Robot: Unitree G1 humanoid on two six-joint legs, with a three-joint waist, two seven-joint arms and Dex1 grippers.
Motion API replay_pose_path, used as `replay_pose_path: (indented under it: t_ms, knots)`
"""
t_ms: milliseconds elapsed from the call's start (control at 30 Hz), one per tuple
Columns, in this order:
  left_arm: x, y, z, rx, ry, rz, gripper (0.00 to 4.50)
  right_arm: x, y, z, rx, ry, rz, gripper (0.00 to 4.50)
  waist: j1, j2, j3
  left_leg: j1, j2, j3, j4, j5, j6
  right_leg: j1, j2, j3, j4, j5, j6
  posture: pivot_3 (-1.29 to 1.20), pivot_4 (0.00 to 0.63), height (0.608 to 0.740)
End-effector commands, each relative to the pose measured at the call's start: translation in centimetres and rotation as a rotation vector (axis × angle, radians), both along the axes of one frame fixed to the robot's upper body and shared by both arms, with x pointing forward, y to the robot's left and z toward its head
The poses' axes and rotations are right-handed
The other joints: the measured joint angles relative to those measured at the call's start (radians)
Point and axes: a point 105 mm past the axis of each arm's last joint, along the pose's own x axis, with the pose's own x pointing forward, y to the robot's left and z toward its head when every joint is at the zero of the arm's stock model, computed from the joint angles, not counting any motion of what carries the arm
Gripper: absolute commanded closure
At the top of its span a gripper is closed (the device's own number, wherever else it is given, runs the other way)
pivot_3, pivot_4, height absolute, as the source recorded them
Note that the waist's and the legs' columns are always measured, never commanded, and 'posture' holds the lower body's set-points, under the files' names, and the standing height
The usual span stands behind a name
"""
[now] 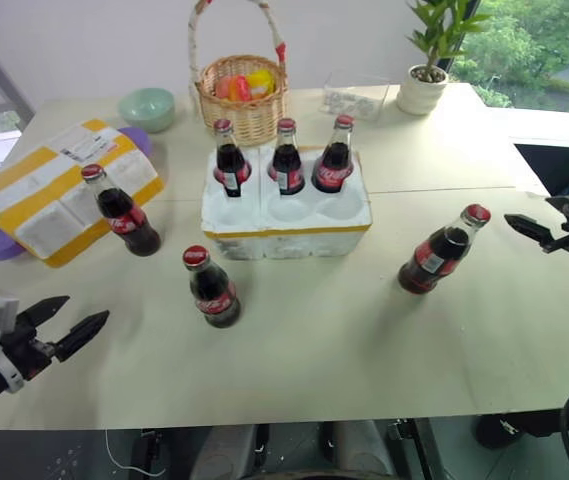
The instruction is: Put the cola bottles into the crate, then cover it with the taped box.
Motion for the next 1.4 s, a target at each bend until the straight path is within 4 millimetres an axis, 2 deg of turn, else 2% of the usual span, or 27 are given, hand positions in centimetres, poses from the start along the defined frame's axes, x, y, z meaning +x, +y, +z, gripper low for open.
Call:
replay_pose_path:
  t_ms: [33,333,500,567,700,800,900,1000,1067,1233,1400]
  knots:
    - [0.4,0.5,1.1,0.033,-0.051,0.017,0.14,-0.1,-0.6,2.1,-0.018,-0.065,-0.016,0.0,0.0,0.0,0.0,0.0,0.0,0.0,0.0,0.0,0.0,0.0,0.0,0.0,0.0,0.0,0.0,0.0,0.15,0.739]
    - [1.1,1.2,1.4,0.018,-0.059,0.047,0.14,-0.3,-0.6,1.9,0.037,-0.06,-0.019,0.0,0.0,0.0,0.0,0.0,0.0,0.0,0.0,0.0,0.0,0.0,0.0,0.0,0.0,0.0,0.0,0.0,0.15,0.739]
    - [2.0,0.6,1.9,0.025,-0.083,0.024,0.14,-0.1,-0.6,2.0,0.026,-0.068,-0.027,0.0,0.001,0.0,0.0,0.0,0.0,0.0,0.0,0.0,0.0,0.0,0.0,0.0,0.0,0.0,0.0,0.0,0.15,0.739]
    - [2.5,-0.2,2.3,0.022,-0.103,-0.015,0.14,0.2,-0.6,3.1,0.05,-0.097,-0.037,0.0,0.002,0.0,0.0,0.0,0.0,0.0,0.0,0.0,0.0,0.0,0.0,0.0,0.001,0.0,0.0,0.0,0.15,0.739]
    - [3.1,-1.3,3.8,0.024,-0.134,-0.084,0.14,0.5,0.3,6.7,0.069,-0.158,0.038,0.0,-0.003,0.0,0.0,0.0,0.0,0.0,0.001,0.0,0.0,0.0,0.0,0.0,0.001,0.001,0.001,0.0,0.15,0.739]
    - [3.3,-1.7,5.2,0.03,-0.15,-0.137,0.14,0.2,2.3,9.8,0.08,-0.174,0.187,0.0,-0.003,0.002,0.0,0.0,0.0,0.0,0.0,0.0,0.0,-0.001,0.0,0.0,0.001,0.001,0.002,0.0,0.15,0.739]
    - [3.6,-1.5,6.1,0.05,-0.156,-0.162,0.14,-0.7,5.0,12.6,0.08,-0.153,0.379,0.0,-0.003,0.004,0.0,0.0,0.0,0.0,0.0,0.0,0.0,-0.001,0.0,0.0,0.001,0.002,0.003,0.0,0.15,0.739]
    - [4.0,-1.2,6.5,0.07,-0.152,-0.18,0.14,-1.9,7.9,14.5,0.075,-0.115,0.562,0.0,-0.004,0.004,0.0,0.0,0.0,0.0,0.0,0.0,0.0,-0.001,0.001,0.0,0.001,0.002,0.003,0.0,0.15,0.739]
    - [4.2,-1.1,6.6,0.078,-0.15,-0.184,0.14,-3.3,10.9,16.1,0.08,-0.097,0.718,0.0,-0.003,0.004,0.0,0.0,0.0,0.0,0.0,0.0,0.0,-0.001,0.001,0.0,0.001,0.002,0.003,0.0,0.15,0.739]
    - [5.0,-0.4,6.7,0.086,-0.167,-0.154,0.14,-6.8,16.1,17.5,0.103,-0.045,0.977,0.0,0.001,0.004,0.0,-0.001,0.0,0.0,-0.001,0.0,-0.001,-0.003,0.0,0.0,0.002,0.002,0.003,0.0,0.15,0.739]
    - [6.0,0.2,6.0,0.085,-0.173,-0.115,0.14,-8.2,18.0,16.7,0.074,-0.016,1.045,0.0,0.006,0.003,0.0,-0.001,0.0,0.0,0.0,-0.001,-0.002,-0.002,0.0,0.0,0.001,0.002,0.003,0.0,0.15,0.739]
